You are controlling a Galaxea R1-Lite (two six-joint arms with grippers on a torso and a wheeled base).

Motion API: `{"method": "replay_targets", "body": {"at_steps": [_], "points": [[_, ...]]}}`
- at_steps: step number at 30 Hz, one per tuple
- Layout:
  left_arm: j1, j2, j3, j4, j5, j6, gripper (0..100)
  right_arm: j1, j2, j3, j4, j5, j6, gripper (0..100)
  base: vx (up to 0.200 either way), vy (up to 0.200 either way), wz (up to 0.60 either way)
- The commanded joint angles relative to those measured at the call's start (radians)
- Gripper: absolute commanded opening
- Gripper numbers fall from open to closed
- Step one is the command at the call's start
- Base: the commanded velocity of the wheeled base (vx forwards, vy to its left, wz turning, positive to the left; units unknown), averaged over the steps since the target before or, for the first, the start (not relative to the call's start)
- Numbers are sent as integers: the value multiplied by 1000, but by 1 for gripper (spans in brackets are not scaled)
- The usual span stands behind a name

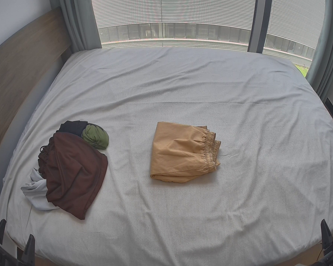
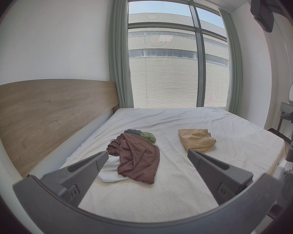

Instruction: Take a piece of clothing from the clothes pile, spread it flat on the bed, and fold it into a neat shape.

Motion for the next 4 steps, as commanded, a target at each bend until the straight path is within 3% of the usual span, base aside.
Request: {"method": "replay_targets", "body": {"at_steps": [1,4], "points": [[1,-12,18,0,0,0,100,1,-13,16,0,0,2,100,0,0,0],[-1,-12,18,0,0,0,100,1,-13,16,0,0,2,100,0,0,0]]}}
